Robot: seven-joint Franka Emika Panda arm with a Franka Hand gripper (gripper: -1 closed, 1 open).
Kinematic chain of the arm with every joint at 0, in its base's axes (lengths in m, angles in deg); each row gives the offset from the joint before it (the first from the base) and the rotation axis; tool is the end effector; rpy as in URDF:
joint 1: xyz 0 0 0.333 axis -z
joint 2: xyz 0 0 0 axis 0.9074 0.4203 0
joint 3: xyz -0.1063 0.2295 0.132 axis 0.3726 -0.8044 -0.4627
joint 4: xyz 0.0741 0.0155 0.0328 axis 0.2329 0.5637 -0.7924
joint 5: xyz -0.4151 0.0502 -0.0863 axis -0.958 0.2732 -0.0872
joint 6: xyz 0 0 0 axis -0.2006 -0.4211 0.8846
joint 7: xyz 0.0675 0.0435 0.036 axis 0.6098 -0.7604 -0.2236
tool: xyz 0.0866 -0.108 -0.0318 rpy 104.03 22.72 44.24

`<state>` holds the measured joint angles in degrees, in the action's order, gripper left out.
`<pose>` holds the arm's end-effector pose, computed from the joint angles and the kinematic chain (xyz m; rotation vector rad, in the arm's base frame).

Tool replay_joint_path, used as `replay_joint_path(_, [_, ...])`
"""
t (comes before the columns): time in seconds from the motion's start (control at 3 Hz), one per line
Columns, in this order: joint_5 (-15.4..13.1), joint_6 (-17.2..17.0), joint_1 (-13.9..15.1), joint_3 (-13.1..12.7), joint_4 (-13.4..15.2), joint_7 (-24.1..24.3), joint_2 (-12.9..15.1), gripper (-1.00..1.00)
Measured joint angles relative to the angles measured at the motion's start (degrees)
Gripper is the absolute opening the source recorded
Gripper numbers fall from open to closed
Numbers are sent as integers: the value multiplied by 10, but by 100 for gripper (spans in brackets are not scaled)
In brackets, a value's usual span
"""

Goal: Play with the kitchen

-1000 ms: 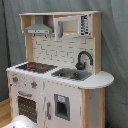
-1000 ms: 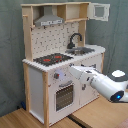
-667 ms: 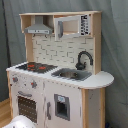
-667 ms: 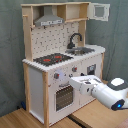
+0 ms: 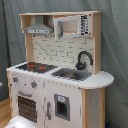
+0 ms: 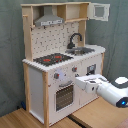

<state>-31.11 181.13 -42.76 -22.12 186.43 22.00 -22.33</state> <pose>0.2527 0.5191 0.3822 0.7391 1.2404 0.6294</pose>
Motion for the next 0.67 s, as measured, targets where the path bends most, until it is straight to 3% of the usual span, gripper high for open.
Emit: replay_joint_path(0.67, [0, 27, -67, 16, 100, -10, 1, 100])
